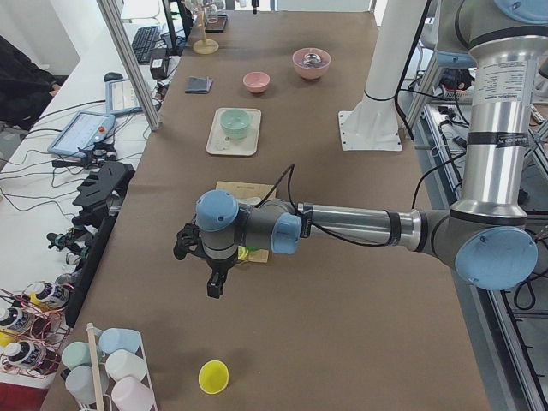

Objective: Stack pink bowl on green and place spoon

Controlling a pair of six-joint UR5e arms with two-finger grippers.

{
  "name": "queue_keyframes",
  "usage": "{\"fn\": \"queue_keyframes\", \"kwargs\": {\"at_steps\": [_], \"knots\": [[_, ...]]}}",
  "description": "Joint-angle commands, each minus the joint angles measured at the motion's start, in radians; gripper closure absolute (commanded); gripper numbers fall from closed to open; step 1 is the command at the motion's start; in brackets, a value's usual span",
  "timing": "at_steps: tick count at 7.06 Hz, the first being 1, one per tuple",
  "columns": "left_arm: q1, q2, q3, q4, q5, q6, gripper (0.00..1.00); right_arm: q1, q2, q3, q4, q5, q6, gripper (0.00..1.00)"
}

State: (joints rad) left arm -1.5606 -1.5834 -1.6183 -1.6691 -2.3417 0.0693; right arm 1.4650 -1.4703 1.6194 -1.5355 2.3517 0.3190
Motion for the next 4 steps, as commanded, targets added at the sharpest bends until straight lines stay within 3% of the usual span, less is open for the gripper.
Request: {"fn": "queue_keyframes", "kwargs": {"at_steps": [1,4], "knots": [[0.001,-0.001,-0.003,0.0,0.004,0.001,0.02,0.0,-0.001,-0.006,0.0,0.0,0.0,0.0],[0.004,-0.007,-0.002,-0.001,0.009,0.009,0.02,-0.002,0.005,-0.004,0.002,-0.002,-0.001,0.0]]}}
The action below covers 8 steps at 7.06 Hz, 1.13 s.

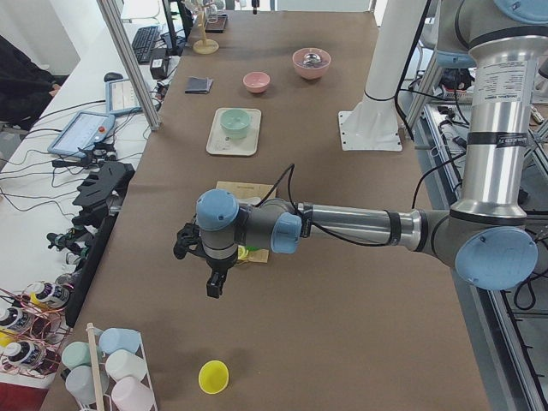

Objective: Stack pink bowl on green and place spoon

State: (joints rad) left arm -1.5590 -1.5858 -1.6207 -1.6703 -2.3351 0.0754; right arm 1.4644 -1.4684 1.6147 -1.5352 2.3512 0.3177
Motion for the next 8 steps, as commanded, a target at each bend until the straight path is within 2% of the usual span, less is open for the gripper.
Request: {"fn": "queue_keyframes", "kwargs": {"at_steps": [1,6,7,8], "knots": [[0.004,-0.008,-0.01,0.001,0.0,-0.002,0.02,-0.001,0.008,0.001,0.0,-0.001,0.001,0.0],[0.004,0.017,-0.012,-0.002,-0.01,-0.008,0.02,-0.001,0.011,0.002,0.001,0.0,0.0,0.0],[0.005,0.003,-0.007,-0.003,-0.012,-0.107,0.02,-0.004,0.011,0.002,0.001,0.0,0.001,0.0],[0.005,0.01,-0.019,-0.005,-0.012,-0.123,0.02,-0.004,0.011,0.008,0.0,0.0,0.001,0.0]]}}
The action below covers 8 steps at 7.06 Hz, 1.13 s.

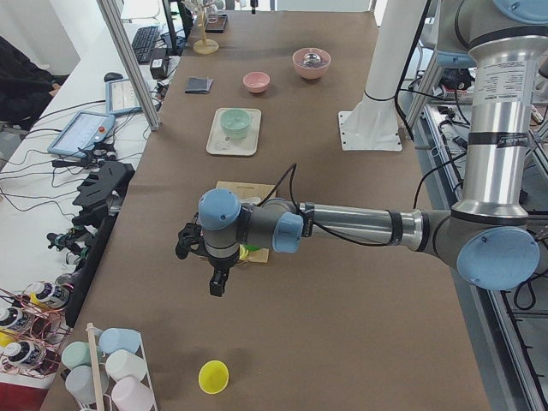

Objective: Stack pink bowl on green and place spoon

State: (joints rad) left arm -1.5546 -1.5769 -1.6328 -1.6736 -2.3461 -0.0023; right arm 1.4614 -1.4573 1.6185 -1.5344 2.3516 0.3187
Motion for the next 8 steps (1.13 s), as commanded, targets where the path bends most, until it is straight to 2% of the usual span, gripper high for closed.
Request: {"fn": "queue_keyframes", "kwargs": {"at_steps": [1,3,5,8], "knots": [[0.001,0.003,-0.006,-0.008,0.001,-0.041,0.02,-0.003,0.0,0.007,-0.001,0.002,0.0,0.0],[0.001,-0.003,0.005,-0.061,-0.001,-0.044,0.04,-0.001,0.0,0.009,-0.001,0.005,0.002,0.0],[0.001,0.023,0.045,-0.243,0.004,-0.056,0.03,-0.003,0.0,0.009,-0.001,0.009,0.002,0.0],[0.002,0.003,0.095,-0.242,0.004,-0.077,0.03,-0.006,0.011,0.012,0.0,0.026,0.002,0.0]]}}
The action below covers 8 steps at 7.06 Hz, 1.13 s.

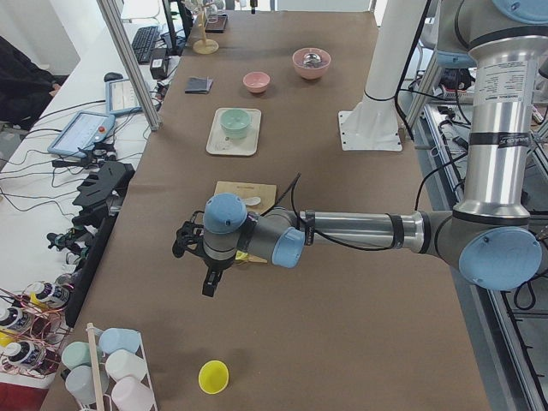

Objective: Stack pink bowl on green and place spoon

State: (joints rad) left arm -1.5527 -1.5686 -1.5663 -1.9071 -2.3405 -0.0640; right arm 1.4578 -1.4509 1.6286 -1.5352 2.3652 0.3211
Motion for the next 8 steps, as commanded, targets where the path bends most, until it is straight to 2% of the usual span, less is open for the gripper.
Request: {"fn": "queue_keyframes", "kwargs": {"at_steps": [1,3,5,7,8], "knots": [[0.0,-0.01,0.044,-0.015,-0.005,-0.017,0.06,-0.051,0.032,0.029,0.001,0.012,0.007,0.0],[0.0,-0.008,0.045,-0.029,-0.005,-0.016,0.03,-0.199,0.084,0.126,0.033,0.012,0.289,0.0],[0.0,-0.019,0.043,-0.026,-0.005,-0.023,0.03,-0.346,0.101,0.102,0.255,-0.035,0.503,0.0],[0.025,-0.039,0.04,-0.027,-0.006,-0.088,0.03,-0.497,0.115,0.058,0.399,-0.171,0.68,0.0],[0.066,-0.053,0.045,-0.033,-0.005,-0.123,0.03,-0.548,0.147,0.004,0.441,-0.193,0.74,0.0]]}}
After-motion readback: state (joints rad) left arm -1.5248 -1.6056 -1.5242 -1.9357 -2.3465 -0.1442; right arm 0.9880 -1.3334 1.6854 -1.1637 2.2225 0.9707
